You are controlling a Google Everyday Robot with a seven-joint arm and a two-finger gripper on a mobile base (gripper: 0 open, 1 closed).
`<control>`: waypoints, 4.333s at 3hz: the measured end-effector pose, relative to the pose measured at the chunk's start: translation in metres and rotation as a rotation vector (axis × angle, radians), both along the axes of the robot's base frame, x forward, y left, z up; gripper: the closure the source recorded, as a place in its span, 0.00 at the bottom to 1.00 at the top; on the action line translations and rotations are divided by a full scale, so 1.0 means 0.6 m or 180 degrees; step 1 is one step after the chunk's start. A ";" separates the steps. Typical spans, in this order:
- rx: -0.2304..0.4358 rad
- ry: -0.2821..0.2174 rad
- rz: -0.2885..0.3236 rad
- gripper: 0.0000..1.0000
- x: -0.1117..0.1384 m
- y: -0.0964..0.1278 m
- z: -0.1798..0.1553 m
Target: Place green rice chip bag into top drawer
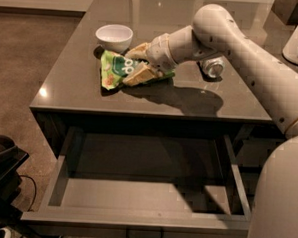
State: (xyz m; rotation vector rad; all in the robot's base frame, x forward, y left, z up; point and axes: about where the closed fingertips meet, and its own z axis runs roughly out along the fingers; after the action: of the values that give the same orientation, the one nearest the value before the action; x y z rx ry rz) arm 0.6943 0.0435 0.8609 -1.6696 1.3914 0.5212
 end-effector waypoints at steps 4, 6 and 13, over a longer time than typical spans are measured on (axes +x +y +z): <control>0.0006 0.0027 0.0001 1.00 -0.018 0.000 0.003; 0.0262 -0.0015 -0.0484 1.00 -0.144 -0.027 0.091; 0.0876 0.0848 -0.2025 1.00 -0.427 -0.085 -0.100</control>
Offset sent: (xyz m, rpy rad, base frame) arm 0.0000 0.0000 0.0000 0.0000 0.0000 0.0000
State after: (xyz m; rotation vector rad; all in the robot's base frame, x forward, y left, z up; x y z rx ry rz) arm 0.4378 -0.0074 0.8006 -0.8881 1.8433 0.5387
